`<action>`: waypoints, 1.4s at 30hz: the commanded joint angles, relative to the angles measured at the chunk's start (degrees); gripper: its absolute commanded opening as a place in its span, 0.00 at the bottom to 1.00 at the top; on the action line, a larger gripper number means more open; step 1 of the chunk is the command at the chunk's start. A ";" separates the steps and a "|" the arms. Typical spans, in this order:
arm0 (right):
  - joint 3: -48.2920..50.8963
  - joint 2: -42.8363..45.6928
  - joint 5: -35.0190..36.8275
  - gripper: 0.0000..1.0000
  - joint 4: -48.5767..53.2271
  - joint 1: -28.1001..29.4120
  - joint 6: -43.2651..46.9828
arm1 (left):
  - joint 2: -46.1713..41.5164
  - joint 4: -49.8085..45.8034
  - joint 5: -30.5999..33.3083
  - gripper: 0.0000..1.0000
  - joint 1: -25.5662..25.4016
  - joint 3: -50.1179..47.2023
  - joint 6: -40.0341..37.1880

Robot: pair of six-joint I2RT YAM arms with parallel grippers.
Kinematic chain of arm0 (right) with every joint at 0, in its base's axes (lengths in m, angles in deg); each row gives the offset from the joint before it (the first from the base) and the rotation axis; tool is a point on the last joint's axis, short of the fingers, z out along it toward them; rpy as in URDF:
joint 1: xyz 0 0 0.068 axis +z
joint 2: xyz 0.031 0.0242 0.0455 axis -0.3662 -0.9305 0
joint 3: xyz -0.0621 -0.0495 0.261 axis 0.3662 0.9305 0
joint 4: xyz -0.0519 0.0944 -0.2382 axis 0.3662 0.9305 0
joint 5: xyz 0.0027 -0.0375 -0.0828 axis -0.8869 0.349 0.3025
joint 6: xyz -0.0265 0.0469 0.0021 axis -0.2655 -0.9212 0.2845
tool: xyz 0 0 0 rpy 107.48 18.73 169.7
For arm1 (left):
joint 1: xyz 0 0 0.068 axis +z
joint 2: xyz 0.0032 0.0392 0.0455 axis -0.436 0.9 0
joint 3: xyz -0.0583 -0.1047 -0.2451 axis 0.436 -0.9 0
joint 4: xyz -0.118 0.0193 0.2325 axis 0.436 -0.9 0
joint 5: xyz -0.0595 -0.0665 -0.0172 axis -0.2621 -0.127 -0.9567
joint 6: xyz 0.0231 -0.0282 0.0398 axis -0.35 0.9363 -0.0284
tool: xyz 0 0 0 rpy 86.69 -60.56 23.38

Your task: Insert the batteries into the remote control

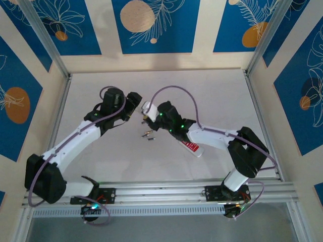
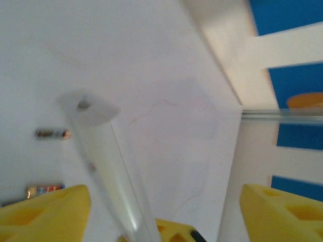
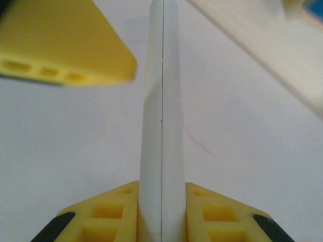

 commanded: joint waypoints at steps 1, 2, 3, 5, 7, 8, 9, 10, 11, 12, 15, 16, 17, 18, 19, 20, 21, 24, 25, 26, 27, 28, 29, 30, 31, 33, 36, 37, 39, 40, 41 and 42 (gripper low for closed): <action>-4.92 6.11 -20.30 0.13 9.16 -8.97 -22.07 | -5.96 10.89 2.46 0.85 1.08 -2.73 -17.75; -5.11 7.17 -25.71 0.13 9.29 -11.31 -27.08 | -7.04 12.80 1.37 0.87 1.33 -3.93 -21.53; -4.84 8.26 -31.63 0.13 8.14 -13.96 -32.69 | -7.92 14.61 -0.19 0.88 1.71 -5.19 -23.73; -3.39 9.97 -41.26 0.13 2.56 -17.62 -42.53 | -8.49 17.60 -6.19 0.89 2.83 -6.87 -25.74; -1.90 10.92 -47.83 0.12 -4.80 -19.23 -51.33 | -7.53 22.19 -12.52 0.89 3.61 -7.89 -24.34; -1.83 10.99 -49.32 0.12 -6.87 -19.40 -53.59 | -6.69 24.82 -15.22 0.89 3.71 -8.12 -23.22; -2.07 10.88 -50.75 0.12 -8.49 -19.37 -55.70 | -5.41 29.15 -18.58 0.89 3.73 -8.39 -21.24; -2.45 10.62 -51.75 0.12 -9.87 -19.24 -57.82 | -3.83 34.39 -22.15 0.89 3.71 -8.73 -18.68; -2.56 10.29 -52.68 0.12 -11.64 -19.15 -59.65 | -2.26 39.92 -24.87 0.89 3.71 -8.97 -15.99; -2.37 9.98 -53.27 0.12 -14.36 -18.98 -61.88 | -0.42 46.09 -27.33 0.89 3.71 -9.23 -12.92; -2.29 8.76 -53.41 0.13 -19.20 -18.15 -65.49 | 3.61 59.74 -29.99 0.81 3.54 -9.86 -6.42; -2.69 8.29 -53.41 0.12 -18.70 -18.02 -65.51 | 4.30 62.57 -29.58 0.77 3.37 -10.35 -5.43; -3.23 7.65 -53.41 0.12 -18.16 -17.88 -65.96 | 4.66 65.00 -28.88 0.70 3.20 -10.83 -4.45; -3.35 7.06 -53.41 0.12 -18.50 -17.74 -66.81 | 4.85 66.50 -28.57 0.63 3.11 -11.28 -3.85; -3.27 6.52 -53.42 0.13 -19.29 -17.74 -68.00 | 4.90 67.68 -28.35 0.52 3.10 -11.59 -3.56; -3.27 6.08 -53.42 0.13 -19.86 -17.72 -68.89 | 4.89 67.91 -28.25 0.46 3.06 -11.87 -3.45; -3.35 5.74 -53.62 0.13 -19.92 -17.69 -69.32 | 4.69 67.89 -28.08 0.40 2.92 -12.04 -3.53; -3.71 5.07 -53.85 0.14 -19.82 -17.57 -70.03 | 4.46 67.93 -27.83 0.28 2.67 -12.48 -3.68; -3.79 4.97 -53.82 0.15 -19.75 -17.56 -70.19 | 4.50 68.01 -27.95 0.24 2.66 -12.49 -3.69; -3.80 4.89 -53.82 0.18 -19.58 -17.55 -70.16 | 4.53 68.43 -28.12 0.19 2.66 -12.47 -3.81; -3.87 4.95 -53.76 0.21 -19.19 -17.64 -70.25 | 4.56 68.98 -28.24 0.14 2.66 -12.45 -3.99; -3.93 5.10 -53.69 0.27 -18.75 -17.70 -70.20 | 4.60 69.35 -28.29 0.11 2.69 -12.50 -4.32; -3.97 5.47 -53.67 0.36 -17.76 -17.96 -69.92 | 4.37 69.80 -28.18 0.08 2.66 -12.64 -5.10; -3.97 6.26 -53.46 0.48 -15.76 -18.46 -69.16 | 3.85 69.70 -27.80 0.07 2.74 -12.87 -6.67; -3.82 7.57 -52.49 0.54 -12.81 -19.36 -68.00 | 2.88 68.44 -26.96 0.06 3.02 -13.09 -9.20; -2.14 11.04 -47.43 0.64 -6.03 -20.67 -66.30 | -0.19 60.69 -23.90 0.01 3.18 -13.14 -17.51; 1.15 15.59 -40.52 0.71 -0.61 -20.49 -65.36 | -4.76 46.14 -17.26 0.00 2.29 -11.41 -29.97; 1.91 16.44 -39.50 0.71 0.10 -19.84 -65.60 | -5.64 44.71 -15.83 0.00 1.98 -11.34 -32.17; 2.85 17.25 -38.36 0.72 0.40 -18.44 -66.22 | -6.20 45.20 -14.59 0.00 1.65 -11.87 -33.09; 3.01 17.29 -38.03 0.72 0.35 -17.86 -66.46 | -6.17 45.30 -14.17 0.00 1.55 -11.87 -32.98; 2.95 17.08 -37.63 0.72 0.06 -17.34 -66.70 | -6.01 45.33 -14.01 0.00 1.13 -11.79 -32.92; 2.82 16.66 -37.01 0.72 -0.22 -16.81 -67.19 | -5.83 45.34 -13.84 0.00 0.80 -11.66 -32.95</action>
